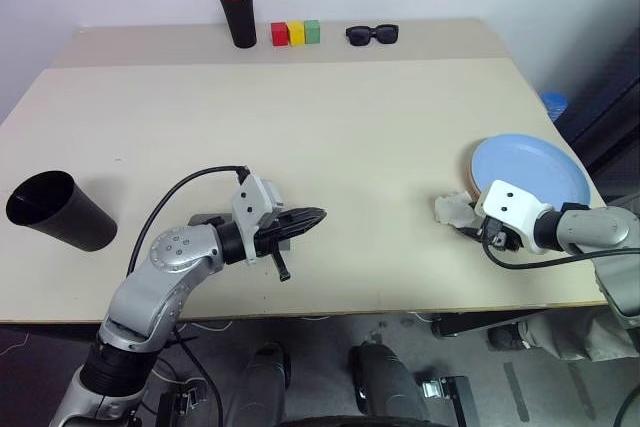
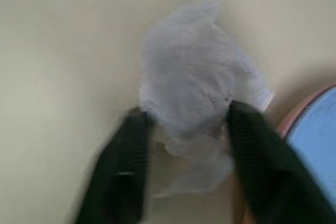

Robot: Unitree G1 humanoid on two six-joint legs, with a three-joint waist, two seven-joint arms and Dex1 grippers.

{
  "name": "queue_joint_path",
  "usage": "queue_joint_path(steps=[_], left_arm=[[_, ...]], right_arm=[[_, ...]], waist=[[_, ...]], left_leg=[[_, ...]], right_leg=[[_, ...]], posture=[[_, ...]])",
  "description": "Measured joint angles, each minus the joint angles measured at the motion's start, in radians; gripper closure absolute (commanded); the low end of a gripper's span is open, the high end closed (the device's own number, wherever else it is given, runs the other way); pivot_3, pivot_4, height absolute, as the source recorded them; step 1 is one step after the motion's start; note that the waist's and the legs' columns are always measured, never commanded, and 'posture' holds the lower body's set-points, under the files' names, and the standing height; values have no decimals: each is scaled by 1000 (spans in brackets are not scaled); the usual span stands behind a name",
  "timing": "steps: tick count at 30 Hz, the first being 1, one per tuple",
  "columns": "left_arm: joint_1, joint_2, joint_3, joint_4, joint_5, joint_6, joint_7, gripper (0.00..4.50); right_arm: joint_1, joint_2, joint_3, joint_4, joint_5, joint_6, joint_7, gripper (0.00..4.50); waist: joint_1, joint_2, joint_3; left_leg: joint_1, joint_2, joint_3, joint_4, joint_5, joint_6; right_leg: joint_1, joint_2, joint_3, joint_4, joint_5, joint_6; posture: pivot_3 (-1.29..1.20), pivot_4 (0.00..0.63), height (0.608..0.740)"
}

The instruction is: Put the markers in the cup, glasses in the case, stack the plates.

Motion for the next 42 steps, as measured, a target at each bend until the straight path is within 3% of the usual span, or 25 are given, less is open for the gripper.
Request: queue_joint_path(steps=[2,11,16,20,24,31,37,42], left_arm=[[0,1,0,-8,0,1,2,4500],[-5,-2,0,-10,-2,9,20,4500],[-13,-45,39,7,-15,24,82,4500],[-2,-73,51,18,2,16,133,4500],[13,-73,65,8,0,21,156,4500],[68,-51,138,-43,-9,40,198,4500],[119,-48,300,-34,74,37,365,4500],[183,-67,322,-7,192,20,481,4500]], right_arm=[[-3,0,-3,-4,8,0,3,4463],[-86,-12,-121,-21,92,29,-1,4463],[-155,-27,-142,193,19,-25,-104,4463],[-168,-3,-120,345,-29,-38,-156,2830],[-171,2,-98,376,-51,-67,-161,777],[-194,20,-98,303,10,-139,-76,777],[-244,213,-143,151,236,-56,-48,777],[-250,276,-119,150,259,-32,-55,777]], waist=[[0,0,0],[2,0,0],[4,0,0],[2,0,0],[-6,1,0],[-6,1,0],[-3,1,0],[19,0,0]], left_leg=[[0,0,0,0,0,0],[0,0,0,0,0,0],[0,0,0,0,0,0],[0,0,0,0,0,0],[0,0,0,0,0,0],[1,0,0,0,0,0],[1,0,0,0,0,0],[0,-1,0,1,0,0]], right_leg=[[0,0,0,0,0,0],[0,0,0,0,0,0],[0,0,0,0,0,0],[0,0,0,0,0,0],[-1,0,0,1,0,0],[0,0,0,1,0,0],[1,0,0,1,0,0],[0,-1,0,0,0,0]], posture=[[0,150,740],[0,150,740],[0,150,740],[0,150,740],[0,150,740],[0,150,740],[0,150,740],[0,150,740]])
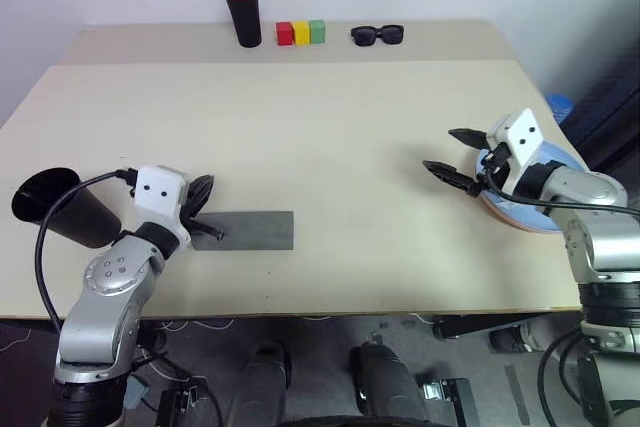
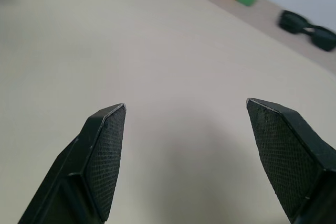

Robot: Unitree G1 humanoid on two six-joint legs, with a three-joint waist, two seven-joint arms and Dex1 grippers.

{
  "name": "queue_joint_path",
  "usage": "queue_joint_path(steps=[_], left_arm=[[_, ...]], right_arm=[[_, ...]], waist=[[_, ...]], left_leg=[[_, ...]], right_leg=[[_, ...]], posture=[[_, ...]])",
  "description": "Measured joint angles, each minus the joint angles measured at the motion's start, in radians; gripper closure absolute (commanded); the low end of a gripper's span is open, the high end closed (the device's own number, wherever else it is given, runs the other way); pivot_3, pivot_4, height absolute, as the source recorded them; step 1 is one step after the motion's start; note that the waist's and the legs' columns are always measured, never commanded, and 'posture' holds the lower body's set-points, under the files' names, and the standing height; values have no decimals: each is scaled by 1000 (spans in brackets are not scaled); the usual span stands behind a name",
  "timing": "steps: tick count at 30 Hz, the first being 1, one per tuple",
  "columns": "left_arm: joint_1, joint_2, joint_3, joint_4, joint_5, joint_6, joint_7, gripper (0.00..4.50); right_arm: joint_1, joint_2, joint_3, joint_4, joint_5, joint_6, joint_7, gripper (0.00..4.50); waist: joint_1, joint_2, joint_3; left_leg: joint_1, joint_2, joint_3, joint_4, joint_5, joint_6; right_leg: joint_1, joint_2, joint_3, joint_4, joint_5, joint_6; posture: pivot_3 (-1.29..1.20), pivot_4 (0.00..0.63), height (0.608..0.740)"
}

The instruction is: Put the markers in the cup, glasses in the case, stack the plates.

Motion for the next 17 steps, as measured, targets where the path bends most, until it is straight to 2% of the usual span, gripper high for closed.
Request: queue_joint_path(steps=[9,17], left_arm=[[27,-9,33,47,15,-71,12,4500],[31,-7,61,108,24,-131,-19,4500]], right_arm=[[-39,8,42,119,-25,-49,32,777],[-48,52,79,122,-54,-72,21,777]], waist=[[2,0,0],[1,0,0]], left_leg=[[0,0,0,0,0,0],[0,1,0,-1,0,0]], right_leg=[[0,0,0,0,0,0],[-1,1,0,0,0,0]], posture=[[0,150,740],[0,150,740]])
